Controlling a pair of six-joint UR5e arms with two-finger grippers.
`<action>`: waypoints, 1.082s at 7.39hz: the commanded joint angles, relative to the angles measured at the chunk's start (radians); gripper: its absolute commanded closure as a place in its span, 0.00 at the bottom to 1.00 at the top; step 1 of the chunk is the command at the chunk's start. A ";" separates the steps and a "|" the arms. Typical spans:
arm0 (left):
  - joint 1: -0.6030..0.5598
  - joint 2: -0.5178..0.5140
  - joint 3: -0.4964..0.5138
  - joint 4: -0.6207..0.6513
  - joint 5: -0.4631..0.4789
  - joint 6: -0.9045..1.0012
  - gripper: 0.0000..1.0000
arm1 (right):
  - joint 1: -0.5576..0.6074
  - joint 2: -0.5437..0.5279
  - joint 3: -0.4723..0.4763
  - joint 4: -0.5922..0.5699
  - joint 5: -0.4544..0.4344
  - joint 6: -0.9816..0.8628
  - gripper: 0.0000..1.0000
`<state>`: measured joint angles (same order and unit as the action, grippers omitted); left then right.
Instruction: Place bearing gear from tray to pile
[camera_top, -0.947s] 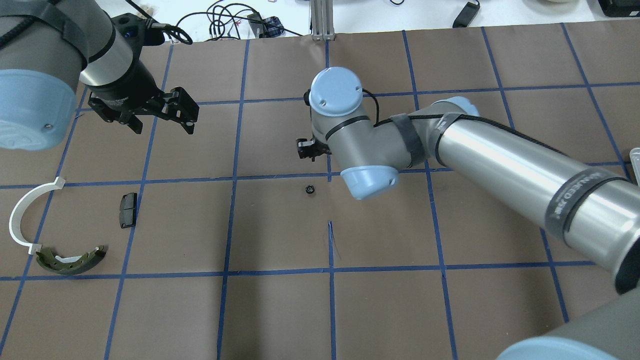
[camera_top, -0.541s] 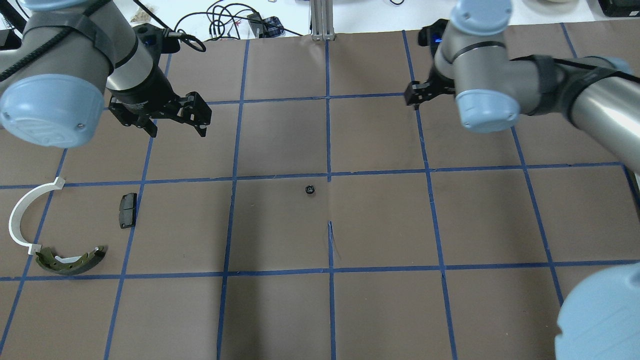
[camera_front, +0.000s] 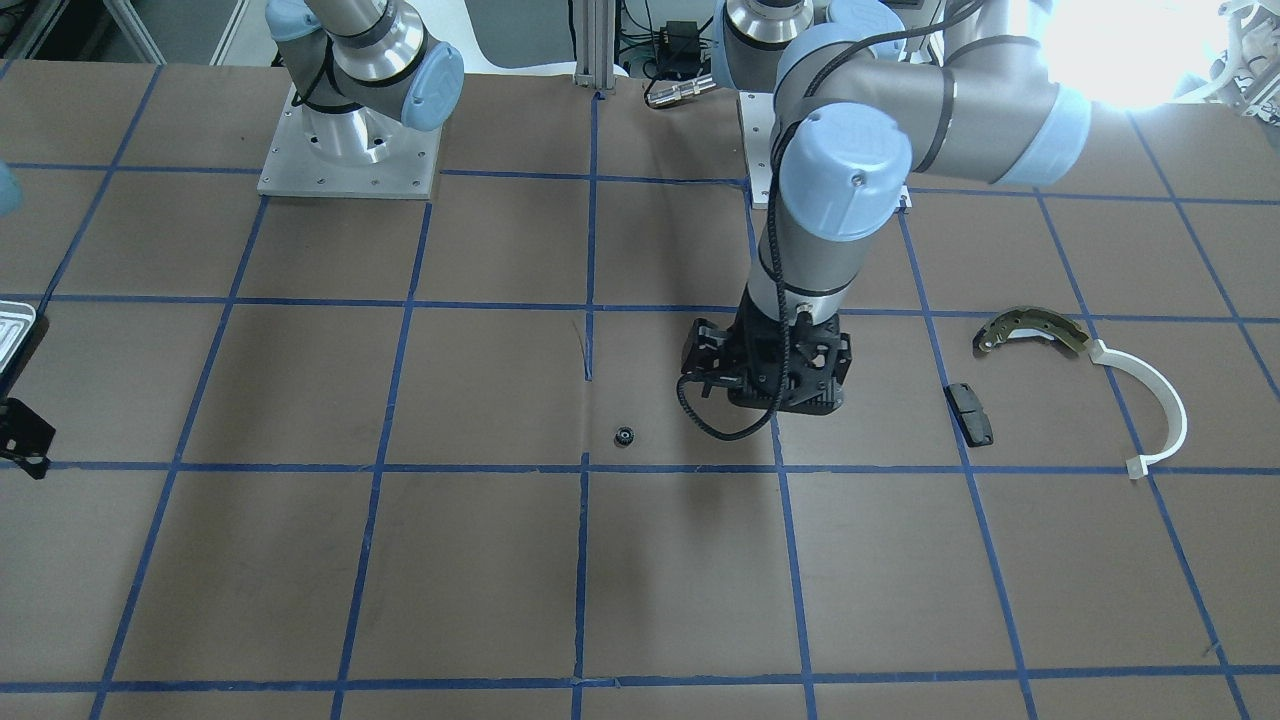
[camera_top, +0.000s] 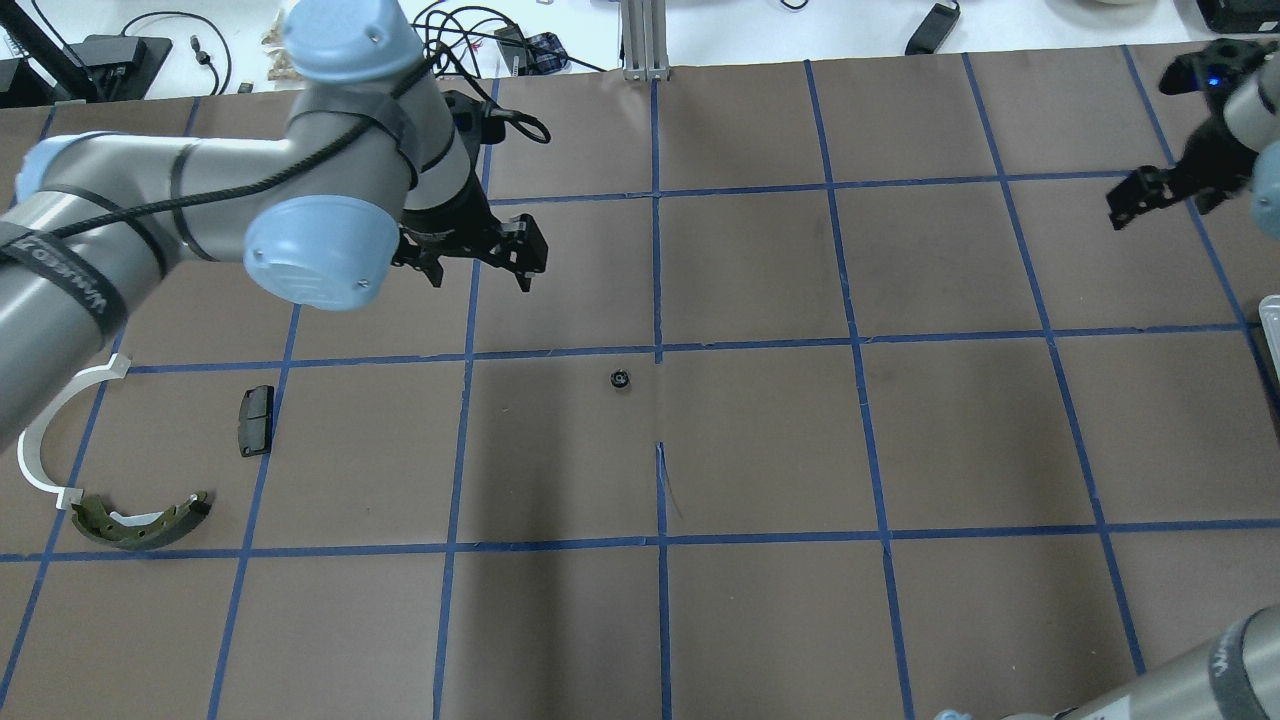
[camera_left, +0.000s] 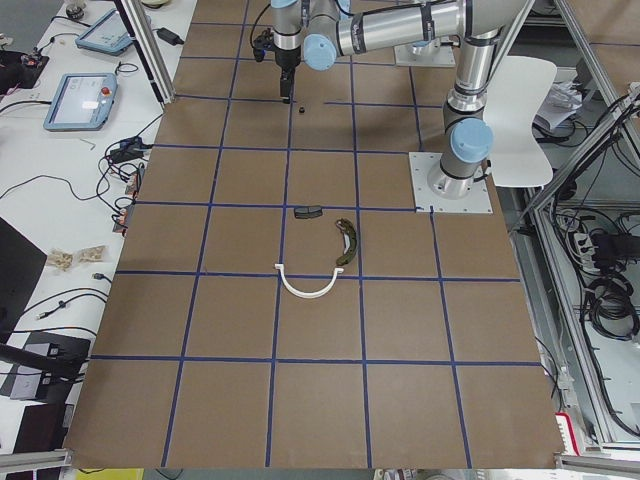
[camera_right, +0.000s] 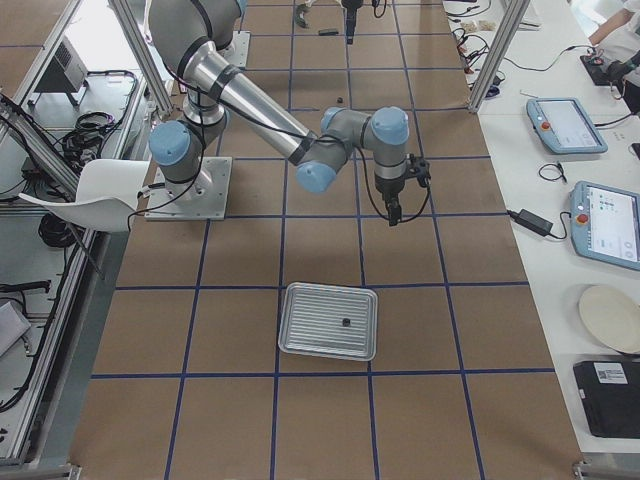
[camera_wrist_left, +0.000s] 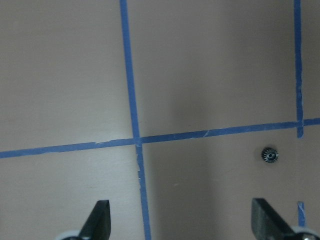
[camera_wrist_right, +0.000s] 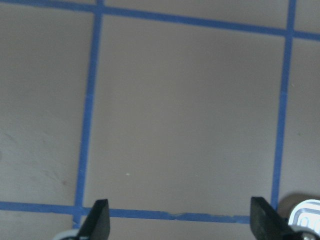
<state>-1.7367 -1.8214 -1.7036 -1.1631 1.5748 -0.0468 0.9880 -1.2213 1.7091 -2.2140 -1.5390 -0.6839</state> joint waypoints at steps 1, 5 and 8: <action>-0.082 -0.105 -0.001 0.087 -0.007 -0.041 0.00 | -0.188 0.057 0.001 0.007 0.016 -0.213 0.00; -0.155 -0.243 -0.002 0.197 -0.007 -0.085 0.00 | -0.321 0.176 -0.049 -0.092 0.004 -0.363 0.06; -0.167 -0.268 -0.013 0.197 -0.007 -0.071 0.02 | -0.322 0.233 -0.083 -0.092 -0.003 -0.388 0.21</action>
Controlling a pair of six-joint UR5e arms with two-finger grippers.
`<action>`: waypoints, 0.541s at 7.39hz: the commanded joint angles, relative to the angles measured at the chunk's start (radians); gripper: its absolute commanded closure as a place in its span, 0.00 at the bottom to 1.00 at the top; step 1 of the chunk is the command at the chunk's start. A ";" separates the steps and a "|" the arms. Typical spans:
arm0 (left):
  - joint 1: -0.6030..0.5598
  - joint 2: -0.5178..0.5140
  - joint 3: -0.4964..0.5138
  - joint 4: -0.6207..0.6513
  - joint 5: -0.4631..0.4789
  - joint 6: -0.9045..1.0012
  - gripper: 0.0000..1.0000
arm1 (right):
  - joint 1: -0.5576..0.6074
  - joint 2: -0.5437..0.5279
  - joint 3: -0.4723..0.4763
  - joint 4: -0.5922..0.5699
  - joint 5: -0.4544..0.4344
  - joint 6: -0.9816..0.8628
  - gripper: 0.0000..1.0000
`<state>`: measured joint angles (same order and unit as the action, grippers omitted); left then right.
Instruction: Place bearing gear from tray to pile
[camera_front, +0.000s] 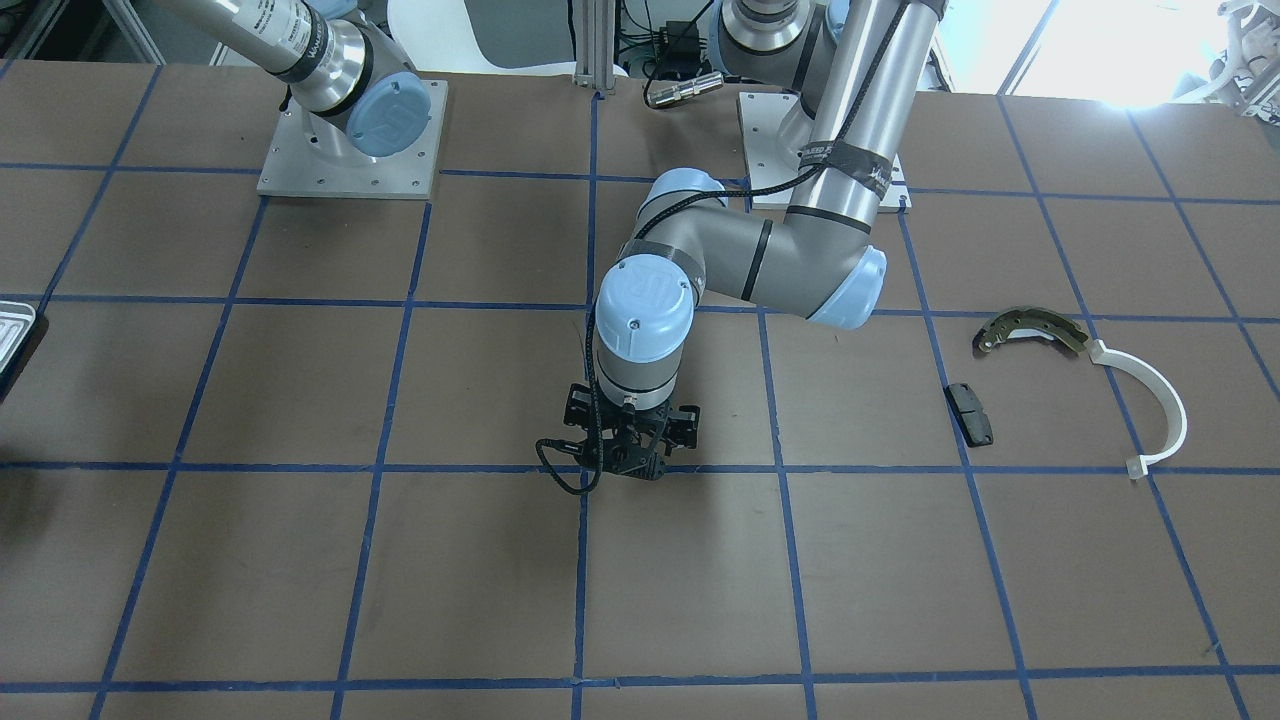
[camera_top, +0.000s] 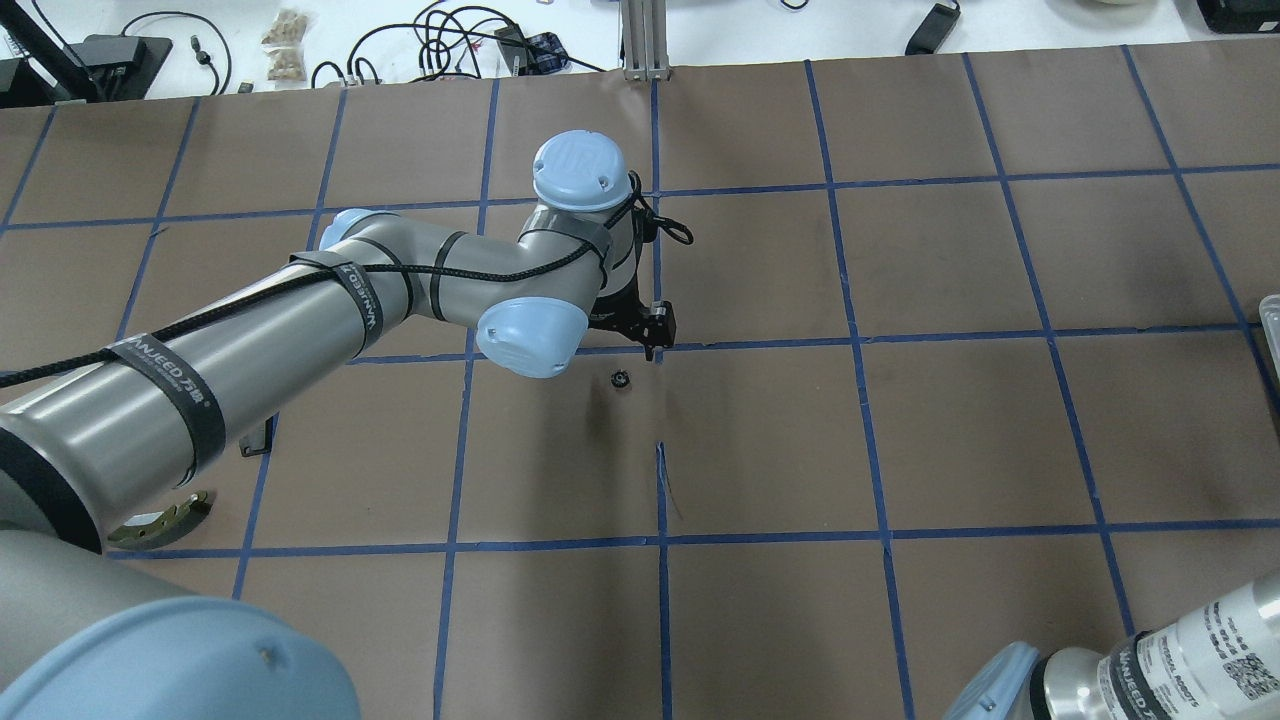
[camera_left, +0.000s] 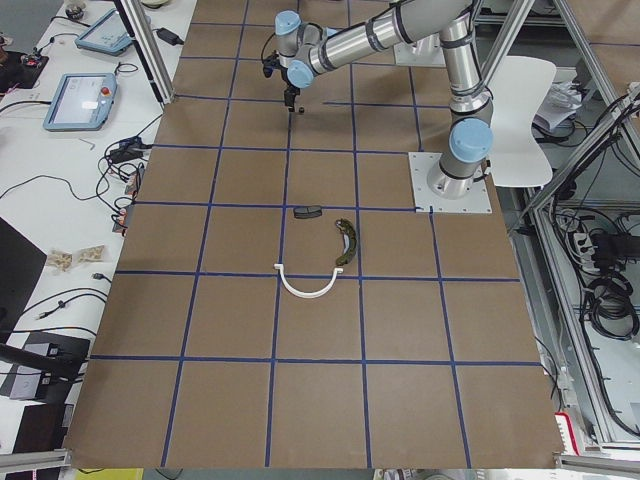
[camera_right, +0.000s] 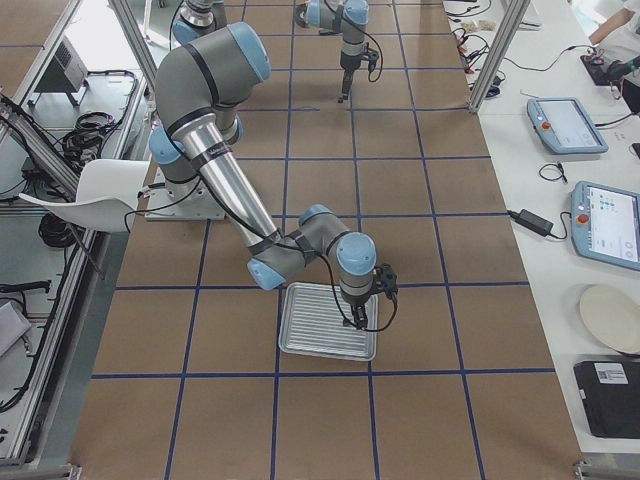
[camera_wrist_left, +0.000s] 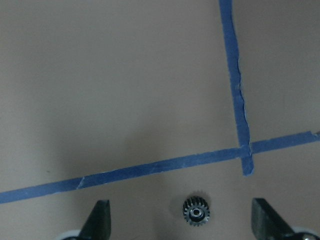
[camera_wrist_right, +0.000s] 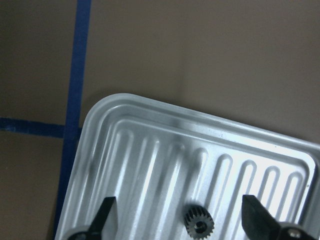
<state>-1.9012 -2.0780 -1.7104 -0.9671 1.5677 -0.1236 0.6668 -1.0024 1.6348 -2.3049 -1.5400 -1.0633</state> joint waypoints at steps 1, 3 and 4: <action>-0.002 -0.022 -0.006 0.001 0.000 0.009 0.07 | -0.003 0.018 -0.006 0.001 -0.005 -0.012 0.24; -0.002 -0.031 -0.006 0.001 -0.002 0.009 0.23 | -0.021 0.021 -0.006 0.004 -0.028 -0.018 0.35; -0.002 -0.031 -0.006 -0.001 -0.002 0.009 0.40 | -0.026 0.031 -0.006 0.007 -0.028 -0.018 0.35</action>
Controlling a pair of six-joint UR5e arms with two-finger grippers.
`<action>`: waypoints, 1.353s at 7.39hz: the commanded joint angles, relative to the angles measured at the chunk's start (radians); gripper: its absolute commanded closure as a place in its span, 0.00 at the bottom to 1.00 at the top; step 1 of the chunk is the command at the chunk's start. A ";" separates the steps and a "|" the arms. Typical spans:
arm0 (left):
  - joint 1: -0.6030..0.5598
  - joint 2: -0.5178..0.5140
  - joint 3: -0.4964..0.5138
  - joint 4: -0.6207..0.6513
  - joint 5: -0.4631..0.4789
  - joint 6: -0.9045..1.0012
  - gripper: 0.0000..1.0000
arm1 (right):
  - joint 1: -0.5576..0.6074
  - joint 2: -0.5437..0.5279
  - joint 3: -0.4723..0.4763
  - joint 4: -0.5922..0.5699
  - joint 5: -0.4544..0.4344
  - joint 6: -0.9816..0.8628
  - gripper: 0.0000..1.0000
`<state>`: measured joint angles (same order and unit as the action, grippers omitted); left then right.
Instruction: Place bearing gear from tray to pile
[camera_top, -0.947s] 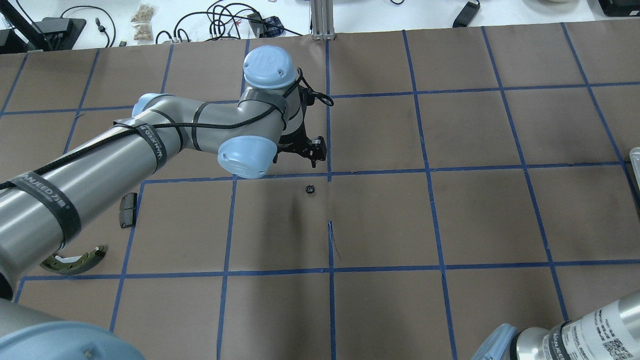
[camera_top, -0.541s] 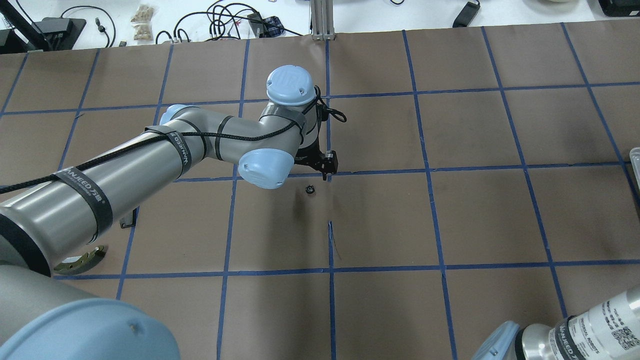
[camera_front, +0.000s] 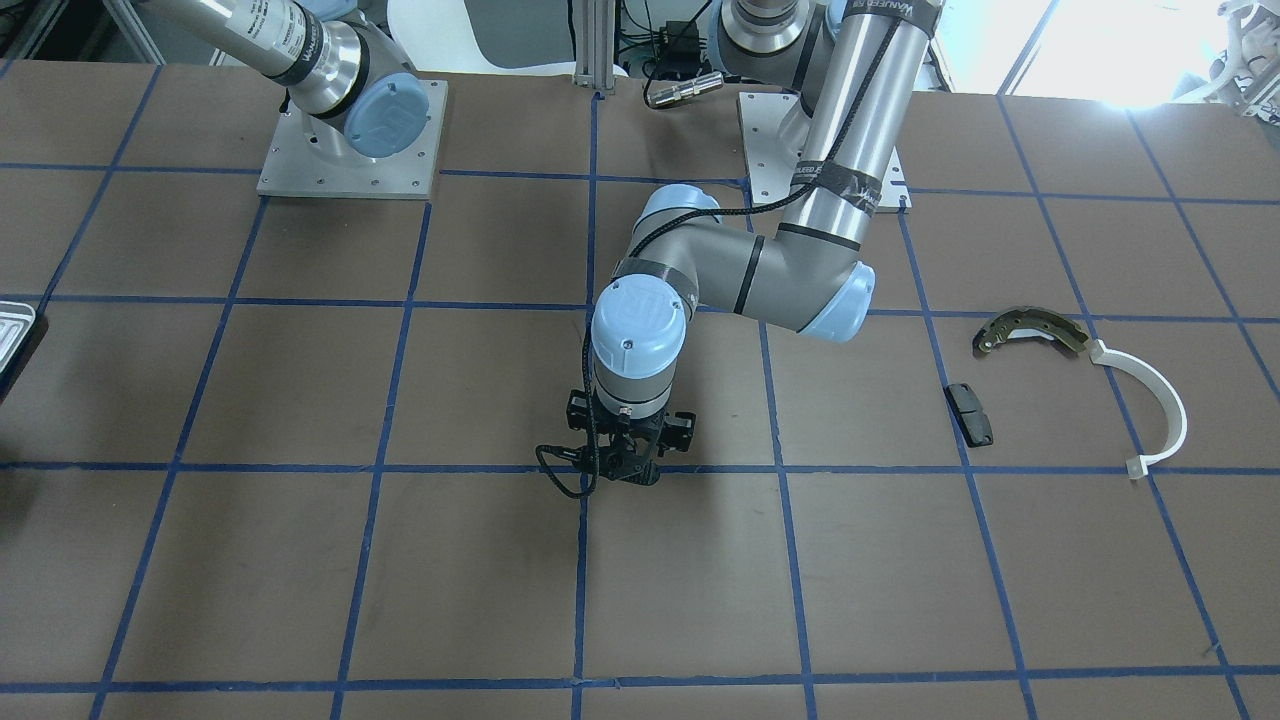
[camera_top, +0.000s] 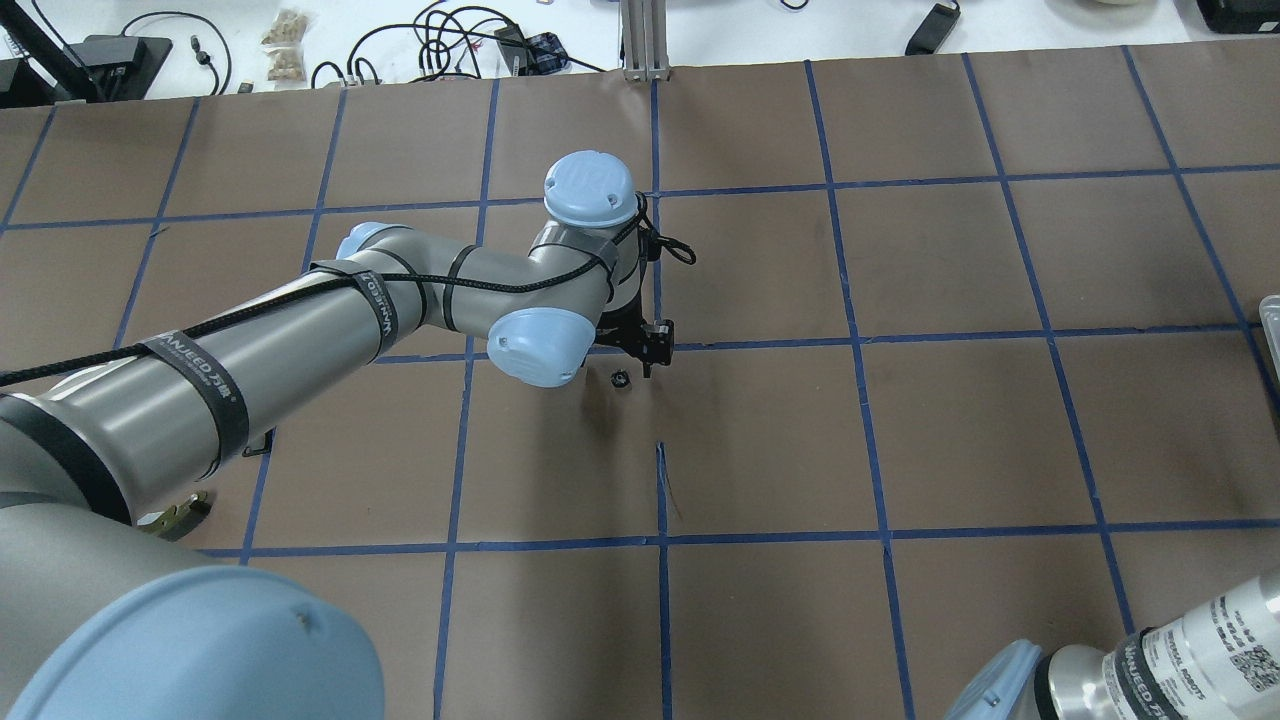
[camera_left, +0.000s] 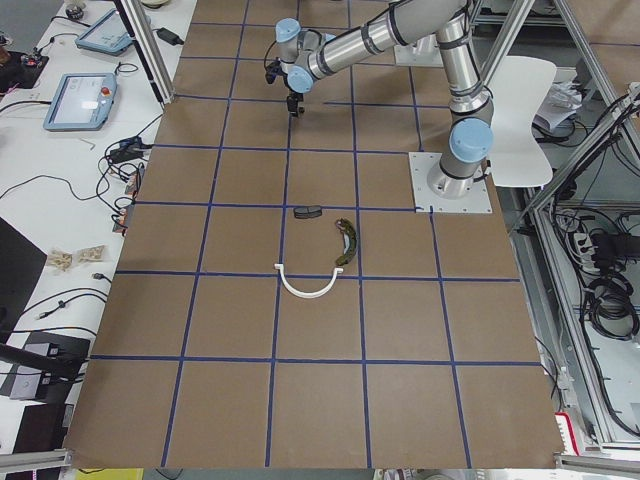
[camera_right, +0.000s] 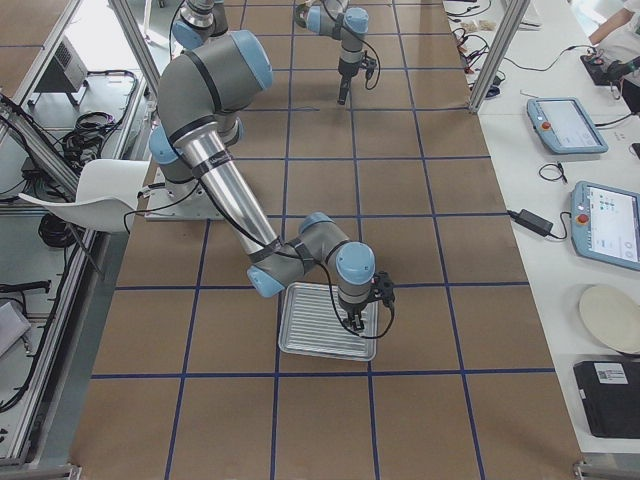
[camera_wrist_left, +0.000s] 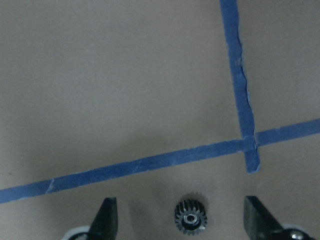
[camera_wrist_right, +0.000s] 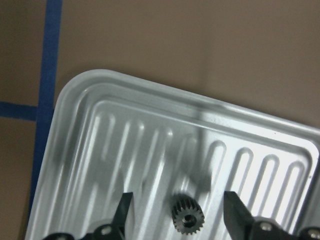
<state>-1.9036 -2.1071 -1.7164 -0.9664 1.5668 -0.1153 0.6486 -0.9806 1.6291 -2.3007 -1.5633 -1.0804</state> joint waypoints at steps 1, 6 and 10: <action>0.000 -0.002 -0.002 -0.005 0.001 0.000 0.51 | -0.009 0.011 0.000 0.004 -0.003 -0.001 0.35; 0.009 0.033 0.018 -0.035 0.015 0.025 1.00 | -0.020 0.005 0.005 0.010 -0.023 0.016 1.00; 0.309 0.120 0.110 -0.277 0.085 0.269 1.00 | 0.116 -0.183 0.011 0.105 0.003 0.138 1.00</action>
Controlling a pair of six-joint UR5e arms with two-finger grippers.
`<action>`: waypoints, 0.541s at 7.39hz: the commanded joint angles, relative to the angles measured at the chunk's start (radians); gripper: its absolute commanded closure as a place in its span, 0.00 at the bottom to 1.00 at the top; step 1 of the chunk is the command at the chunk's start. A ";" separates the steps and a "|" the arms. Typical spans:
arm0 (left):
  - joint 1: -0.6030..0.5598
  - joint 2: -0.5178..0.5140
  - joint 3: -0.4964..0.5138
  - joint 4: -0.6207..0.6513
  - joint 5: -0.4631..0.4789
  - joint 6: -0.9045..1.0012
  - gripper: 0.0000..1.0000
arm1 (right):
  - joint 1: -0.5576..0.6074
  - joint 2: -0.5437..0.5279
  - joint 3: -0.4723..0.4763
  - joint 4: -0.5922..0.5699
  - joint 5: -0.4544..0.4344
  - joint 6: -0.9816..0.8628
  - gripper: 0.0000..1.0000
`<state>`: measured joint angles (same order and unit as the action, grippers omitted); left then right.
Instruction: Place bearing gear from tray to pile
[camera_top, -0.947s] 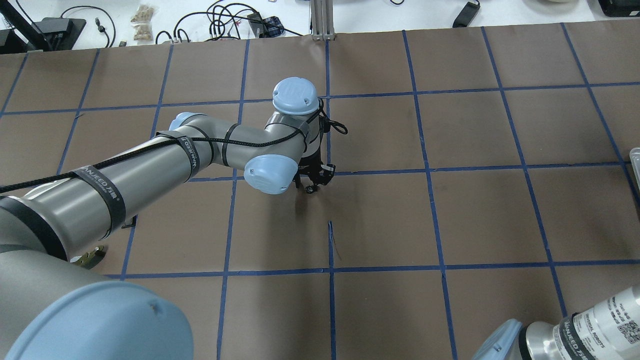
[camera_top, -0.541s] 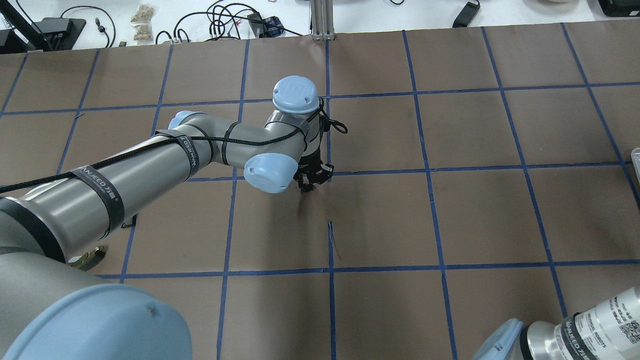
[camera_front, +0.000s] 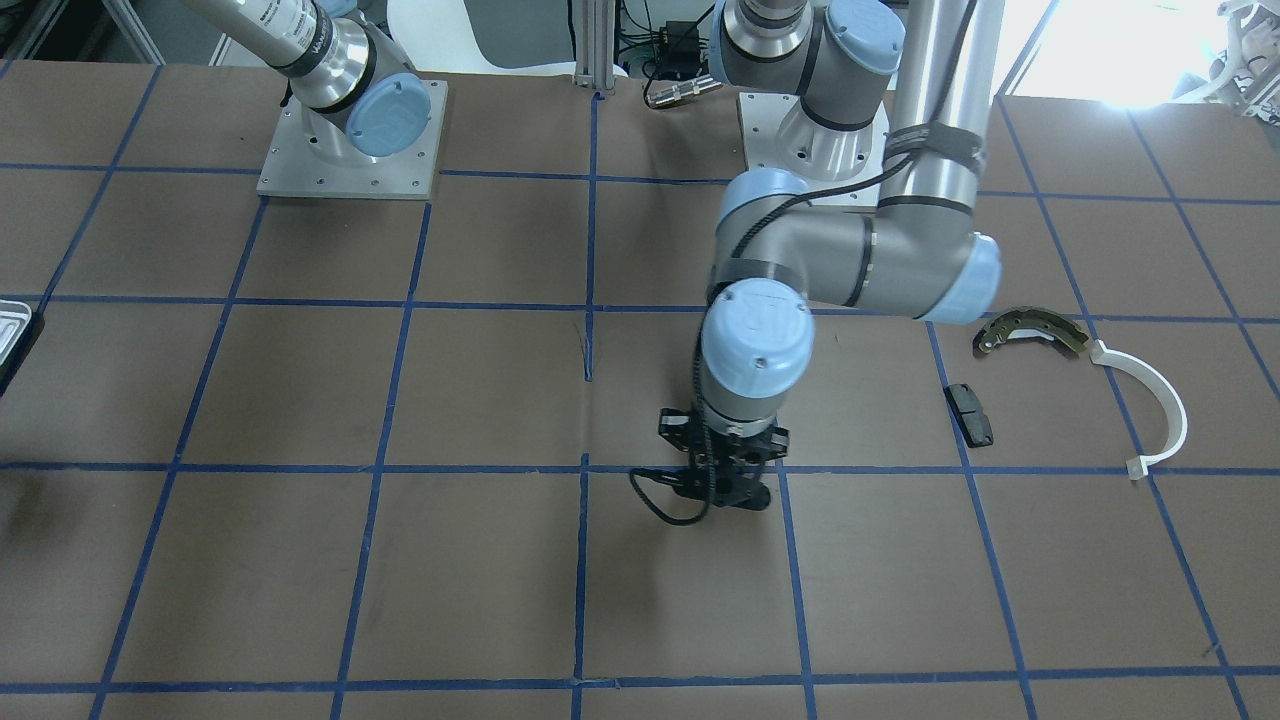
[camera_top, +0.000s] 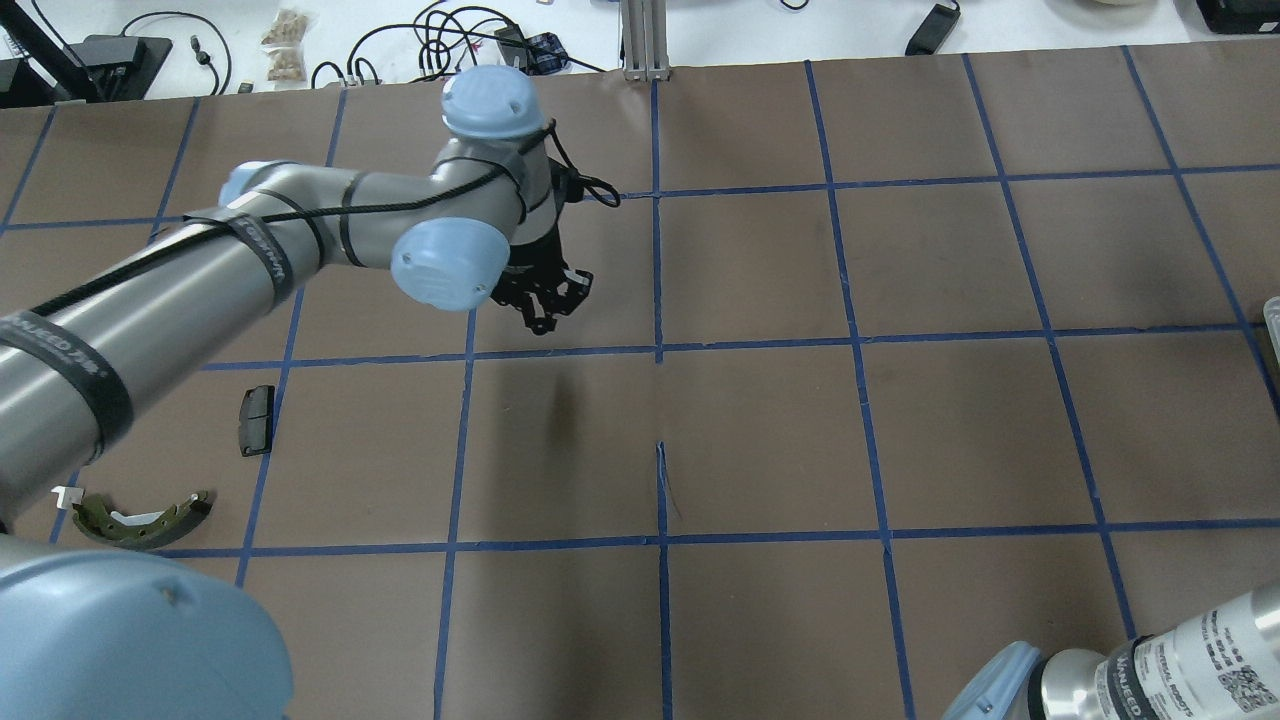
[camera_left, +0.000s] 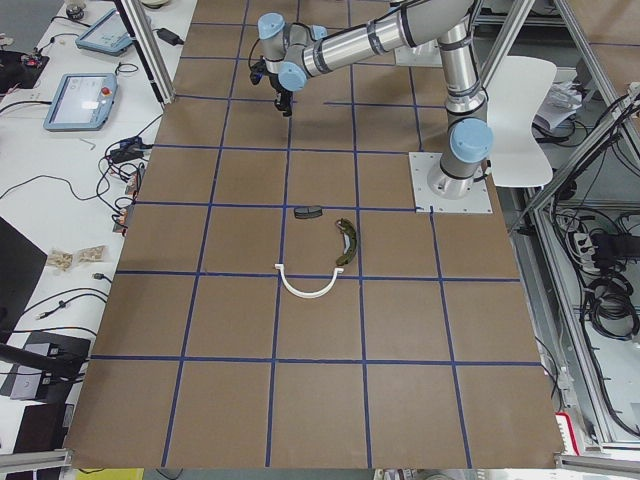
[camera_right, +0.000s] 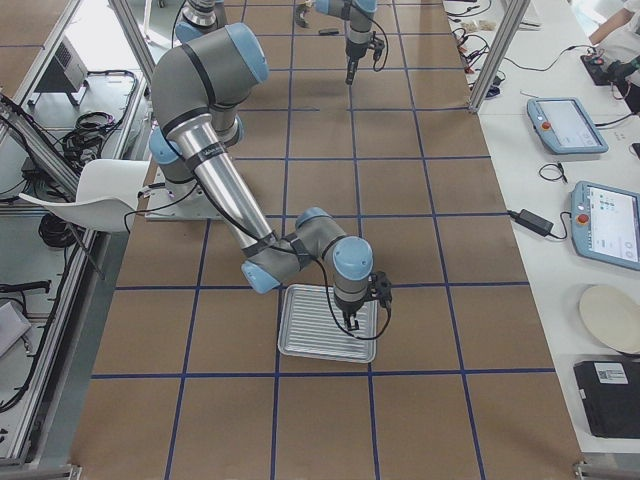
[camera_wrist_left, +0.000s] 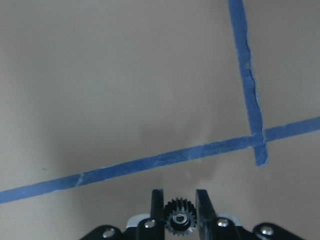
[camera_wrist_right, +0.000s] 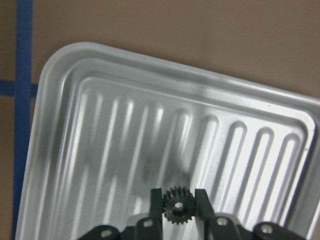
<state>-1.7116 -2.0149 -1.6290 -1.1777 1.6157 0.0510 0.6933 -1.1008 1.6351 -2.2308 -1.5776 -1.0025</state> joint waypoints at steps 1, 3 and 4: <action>0.224 0.044 0.009 -0.080 0.059 0.198 1.00 | 0.175 -0.086 0.005 0.087 0.019 0.156 1.00; 0.407 0.059 -0.020 -0.080 0.113 0.329 1.00 | 0.437 -0.090 0.002 0.091 0.013 0.441 1.00; 0.487 0.064 -0.038 -0.077 0.113 0.392 1.00 | 0.578 -0.090 -0.007 0.086 0.008 0.597 1.00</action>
<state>-1.3290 -1.9584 -1.6465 -1.2558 1.7150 0.3648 1.0966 -1.1882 1.6356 -2.1435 -1.5643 -0.5959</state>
